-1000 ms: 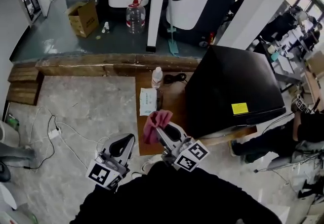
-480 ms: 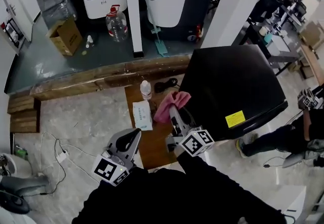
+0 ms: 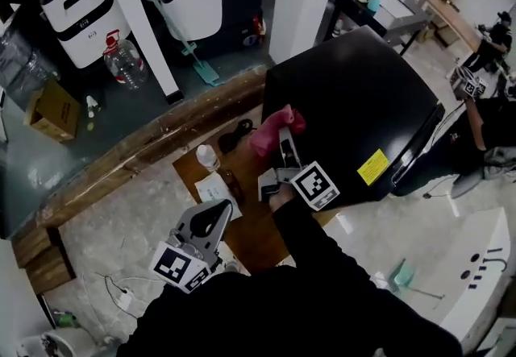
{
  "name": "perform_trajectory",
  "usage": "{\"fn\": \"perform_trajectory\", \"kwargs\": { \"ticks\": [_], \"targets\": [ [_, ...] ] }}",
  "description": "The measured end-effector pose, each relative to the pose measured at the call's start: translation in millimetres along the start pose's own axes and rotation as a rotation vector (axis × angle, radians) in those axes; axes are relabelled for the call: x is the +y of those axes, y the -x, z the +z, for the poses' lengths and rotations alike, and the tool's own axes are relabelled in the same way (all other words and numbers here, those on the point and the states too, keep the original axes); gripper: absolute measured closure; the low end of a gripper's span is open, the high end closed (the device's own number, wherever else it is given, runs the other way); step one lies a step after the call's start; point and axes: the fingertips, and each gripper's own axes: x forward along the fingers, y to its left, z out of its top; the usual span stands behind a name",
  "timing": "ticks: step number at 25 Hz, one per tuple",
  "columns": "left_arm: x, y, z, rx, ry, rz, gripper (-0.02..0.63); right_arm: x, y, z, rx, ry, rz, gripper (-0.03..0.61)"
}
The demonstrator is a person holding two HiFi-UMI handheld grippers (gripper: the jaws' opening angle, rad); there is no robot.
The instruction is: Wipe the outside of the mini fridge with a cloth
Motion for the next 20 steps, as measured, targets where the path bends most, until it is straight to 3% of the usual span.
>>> {"fn": "perform_trajectory", "kwargs": {
  "ticks": [6,12,20],
  "targets": [
    [33,-9,-8,0.025,0.02,-0.14,0.608,-30,-8,-5,-0.13,-0.22,-0.123,0.489],
    [63,-38,-41,0.069,-0.033,-0.209,0.607,-61,-10,-24,-0.171,-0.227,-0.164,0.49],
    [76,-74,-78,0.12,-0.017,-0.27,0.607,-135,-7,-61,-0.139,-0.228,-0.233,0.491]
  ]
}}
